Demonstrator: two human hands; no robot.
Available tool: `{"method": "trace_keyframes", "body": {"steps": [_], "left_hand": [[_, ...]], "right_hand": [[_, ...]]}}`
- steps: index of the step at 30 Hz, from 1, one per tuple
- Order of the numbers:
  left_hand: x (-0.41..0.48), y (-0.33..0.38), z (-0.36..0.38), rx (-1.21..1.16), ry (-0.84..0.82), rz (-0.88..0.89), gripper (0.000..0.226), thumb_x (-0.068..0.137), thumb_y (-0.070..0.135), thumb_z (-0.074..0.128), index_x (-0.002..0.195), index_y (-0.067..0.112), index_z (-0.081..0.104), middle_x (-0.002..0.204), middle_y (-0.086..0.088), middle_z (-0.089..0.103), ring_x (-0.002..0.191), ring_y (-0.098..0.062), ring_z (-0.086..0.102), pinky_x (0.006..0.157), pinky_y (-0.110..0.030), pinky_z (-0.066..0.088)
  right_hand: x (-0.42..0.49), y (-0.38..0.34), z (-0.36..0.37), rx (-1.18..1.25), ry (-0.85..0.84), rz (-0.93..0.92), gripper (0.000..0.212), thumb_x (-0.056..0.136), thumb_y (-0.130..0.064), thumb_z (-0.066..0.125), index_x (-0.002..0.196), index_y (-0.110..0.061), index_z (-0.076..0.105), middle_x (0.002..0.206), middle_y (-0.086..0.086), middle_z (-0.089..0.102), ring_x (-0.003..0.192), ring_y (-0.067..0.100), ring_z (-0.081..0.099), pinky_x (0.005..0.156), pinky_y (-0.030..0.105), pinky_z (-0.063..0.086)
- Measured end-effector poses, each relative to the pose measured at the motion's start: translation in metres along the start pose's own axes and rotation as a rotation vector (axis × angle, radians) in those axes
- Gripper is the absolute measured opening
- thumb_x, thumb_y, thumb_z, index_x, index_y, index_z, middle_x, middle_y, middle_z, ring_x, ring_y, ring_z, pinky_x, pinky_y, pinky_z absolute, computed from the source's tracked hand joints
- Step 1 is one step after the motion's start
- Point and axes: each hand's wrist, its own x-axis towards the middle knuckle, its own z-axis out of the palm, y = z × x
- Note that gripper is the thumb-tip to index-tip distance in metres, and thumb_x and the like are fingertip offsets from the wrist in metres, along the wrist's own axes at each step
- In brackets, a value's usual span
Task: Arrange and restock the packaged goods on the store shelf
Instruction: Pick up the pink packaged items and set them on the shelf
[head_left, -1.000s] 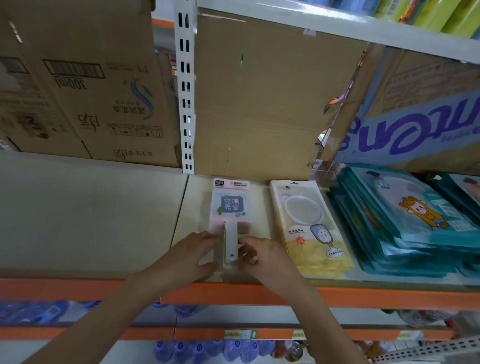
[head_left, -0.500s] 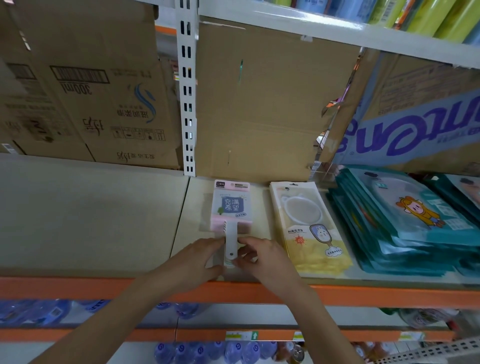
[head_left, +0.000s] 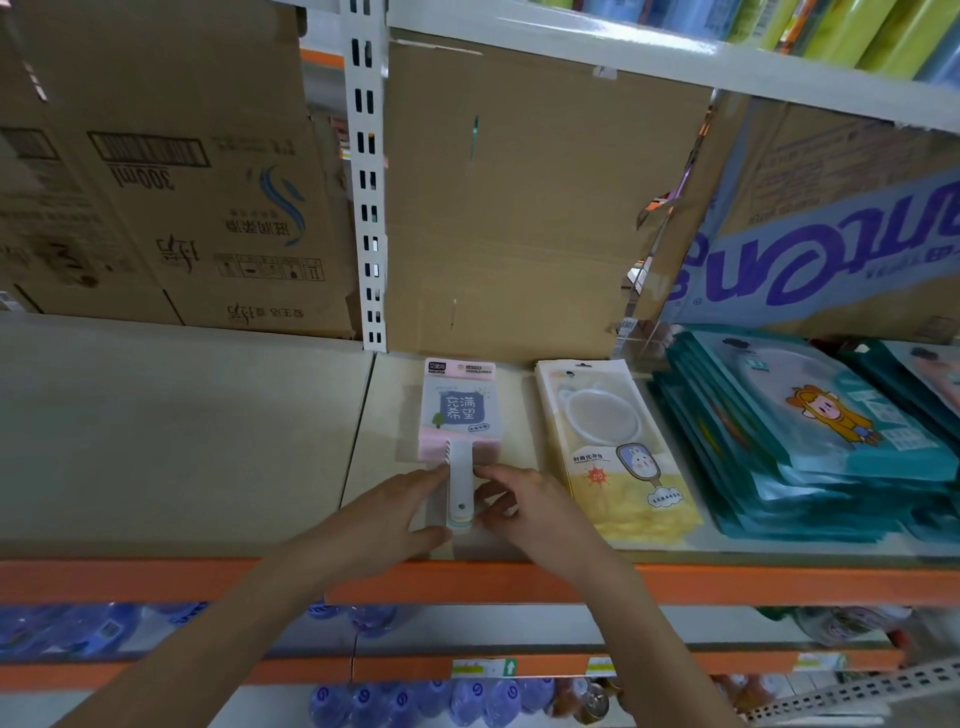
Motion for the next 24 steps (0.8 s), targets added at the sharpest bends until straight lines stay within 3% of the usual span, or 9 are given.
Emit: {"method": "trace_keyframes", "body": {"steps": [3, 5, 8, 11, 14, 17, 21, 22, 24], "left_hand": [[-0.003, -0.003, -0.013, -0.002, 0.081, 0.016, 0.055, 0.089, 0.022, 0.059, 0.135, 0.038, 0.033, 0.134, 0.020, 0.038, 0.122, 0.003, 0.038, 0.095, -0.009, 0.031], [-0.006, -0.011, -0.025, 0.001, 0.135, -0.013, 0.048, 0.090, 0.025, 0.058, 0.133, 0.036, 0.040, 0.132, 0.019, 0.043, 0.116, 0.001, 0.044, 0.096, -0.016, 0.036], [-0.009, -0.022, -0.041, 0.019, 0.171, -0.051, 0.045, 0.089, 0.027, 0.058, 0.132, 0.031, 0.044, 0.130, 0.015, 0.047, 0.116, -0.005, 0.048, 0.096, -0.022, 0.038], [-0.010, -0.027, -0.049, 0.054, 0.179, -0.051, 0.046, 0.090, 0.027, 0.057, 0.134, 0.028, 0.043, 0.128, 0.019, 0.039, 0.120, -0.006, 0.044, 0.090, -0.015, 0.030], [-0.008, -0.029, -0.044, 0.098, 0.132, -0.056, 0.045, 0.090, 0.031, 0.057, 0.133, 0.026, 0.045, 0.136, 0.014, 0.044, 0.124, -0.006, 0.042, 0.098, -0.018, 0.032], [-0.009, -0.024, -0.024, 0.109, 0.074, -0.017, 0.052, 0.090, 0.032, 0.057, 0.138, 0.027, 0.039, 0.143, 0.010, 0.040, 0.130, -0.005, 0.038, 0.108, -0.020, 0.028], [-0.016, -0.006, 0.000, -0.107, -0.013, 0.043, 0.063, 0.085, 0.035, 0.061, 0.130, 0.054, 0.022, 0.134, 0.035, 0.031, 0.127, 0.009, 0.033, 0.099, -0.002, 0.023], [-0.018, -0.003, 0.004, -0.151, -0.022, 0.032, 0.059, 0.080, 0.041, 0.060, 0.124, 0.062, 0.028, 0.130, 0.040, 0.036, 0.123, 0.011, 0.037, 0.101, -0.006, 0.027], [-0.019, -0.001, 0.011, -0.190, -0.020, 0.001, 0.050, 0.078, 0.041, 0.057, 0.118, 0.060, 0.033, 0.128, 0.030, 0.043, 0.121, 0.004, 0.042, 0.102, -0.015, 0.035]], "right_hand": [[-0.001, 0.002, -0.003, 0.019, 0.102, 0.026, 0.042, 0.082, -0.008, 0.063, 0.121, -0.024, 0.059, 0.097, -0.005, 0.067, 0.077, 0.006, 0.060, 0.078, 0.019, 0.048], [-0.001, 0.001, -0.008, 0.047, 0.212, 0.050, 0.034, 0.084, -0.009, 0.063, 0.115, -0.022, 0.062, 0.090, -0.009, 0.065, 0.070, -0.002, 0.056, 0.069, 0.009, 0.043], [-0.003, 0.000, -0.013, 0.048, 0.281, 0.074, 0.028, 0.086, -0.011, 0.062, 0.114, -0.017, 0.063, 0.094, -0.006, 0.068, 0.073, 0.003, 0.058, 0.065, 0.005, 0.040], [-0.006, -0.003, -0.012, -0.002, 0.304, 0.079, 0.029, 0.087, -0.014, 0.060, 0.116, -0.017, 0.062, 0.102, -0.004, 0.068, 0.086, 0.009, 0.062, 0.075, 0.015, 0.047], [-0.009, -0.004, -0.005, -0.123, 0.219, 0.093, 0.029, 0.088, -0.020, 0.058, 0.117, -0.017, 0.061, 0.108, -0.003, 0.067, 0.095, 0.013, 0.062, 0.085, 0.030, 0.048], [-0.013, -0.005, 0.007, -0.093, 0.151, 0.123, 0.029, 0.089, -0.018, 0.056, 0.117, -0.016, 0.063, 0.108, -0.001, 0.068, 0.097, 0.016, 0.062, 0.086, 0.028, 0.047], [-0.019, -0.009, 0.018, -0.040, 0.158, 0.114, 0.022, 0.087, -0.018, 0.057, 0.106, -0.016, 0.068, 0.100, 0.001, 0.071, 0.094, 0.019, 0.064, 0.082, 0.033, 0.049], [-0.019, -0.010, 0.019, -0.042, 0.158, 0.113, 0.021, 0.087, -0.019, 0.057, 0.105, -0.017, 0.069, 0.099, 0.001, 0.071, 0.093, 0.019, 0.064, 0.082, 0.034, 0.049], [-0.021, -0.011, 0.020, -0.047, 0.160, 0.106, 0.020, 0.088, -0.022, 0.057, 0.104, -0.017, 0.070, 0.099, 0.001, 0.072, 0.092, 0.019, 0.064, 0.081, 0.035, 0.049]]}}
